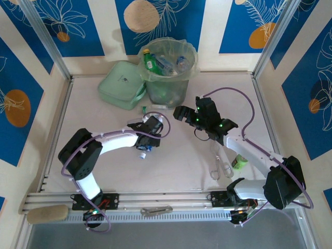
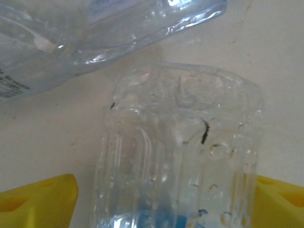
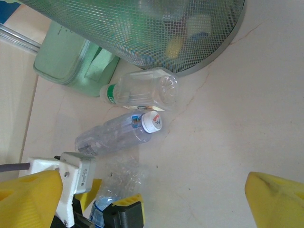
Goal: Put the plastic bottles in the bin
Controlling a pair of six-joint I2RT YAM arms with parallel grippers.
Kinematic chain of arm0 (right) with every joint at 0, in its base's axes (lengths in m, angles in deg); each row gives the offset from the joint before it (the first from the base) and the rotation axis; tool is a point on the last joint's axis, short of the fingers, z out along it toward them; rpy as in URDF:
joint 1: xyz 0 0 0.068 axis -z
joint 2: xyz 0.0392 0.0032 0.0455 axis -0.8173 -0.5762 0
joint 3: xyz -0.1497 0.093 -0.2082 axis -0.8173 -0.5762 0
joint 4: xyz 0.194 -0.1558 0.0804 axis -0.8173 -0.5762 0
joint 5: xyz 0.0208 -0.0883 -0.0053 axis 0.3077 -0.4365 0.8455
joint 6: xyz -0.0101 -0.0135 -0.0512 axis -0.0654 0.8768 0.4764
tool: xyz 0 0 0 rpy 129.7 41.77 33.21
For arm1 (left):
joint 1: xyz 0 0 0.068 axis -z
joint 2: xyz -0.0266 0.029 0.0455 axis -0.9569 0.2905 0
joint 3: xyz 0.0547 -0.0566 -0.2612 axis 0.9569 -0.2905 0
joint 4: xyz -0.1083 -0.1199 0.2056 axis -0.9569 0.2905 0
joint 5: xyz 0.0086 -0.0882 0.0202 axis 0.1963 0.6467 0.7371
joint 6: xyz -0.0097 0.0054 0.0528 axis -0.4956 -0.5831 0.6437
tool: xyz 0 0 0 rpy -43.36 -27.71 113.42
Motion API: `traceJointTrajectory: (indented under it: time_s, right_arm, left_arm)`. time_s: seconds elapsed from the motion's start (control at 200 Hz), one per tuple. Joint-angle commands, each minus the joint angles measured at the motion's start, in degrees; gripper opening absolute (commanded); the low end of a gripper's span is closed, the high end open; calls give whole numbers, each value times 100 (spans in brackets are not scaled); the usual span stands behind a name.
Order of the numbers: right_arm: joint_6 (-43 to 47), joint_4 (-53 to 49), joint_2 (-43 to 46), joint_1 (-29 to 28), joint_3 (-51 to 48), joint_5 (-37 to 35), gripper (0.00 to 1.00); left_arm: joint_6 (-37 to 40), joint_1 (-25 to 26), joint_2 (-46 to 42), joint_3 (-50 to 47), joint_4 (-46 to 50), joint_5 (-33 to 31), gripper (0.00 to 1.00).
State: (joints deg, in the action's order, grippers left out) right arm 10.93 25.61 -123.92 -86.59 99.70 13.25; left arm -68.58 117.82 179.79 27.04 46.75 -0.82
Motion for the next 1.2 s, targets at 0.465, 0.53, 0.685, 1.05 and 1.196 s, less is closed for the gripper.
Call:
traceJointTrajectory:
  time_s: [0.465,0.53,0.685,1.05,1.196]
  right_arm:
    - [-171,-117,425,4,-261,-243,99]
    - [-180,-117,438,4,-286,-248,99]
    - [-198,-92,427,13,-314,-263,99]
    - [-229,-82,348,78,-273,-249,99]
    - [-261,-73,339,144,-284,-221,99]
  left_arm:
    - [271,20,198,-36,-282,429,64]
    - [270,20,181,-28,-286,424,63]
    - [279,20,87,-60,-345,425,53]
    - [468,11,-759,318,-52,569,49]
    - [790,-9,-1306,808,51,678,49]
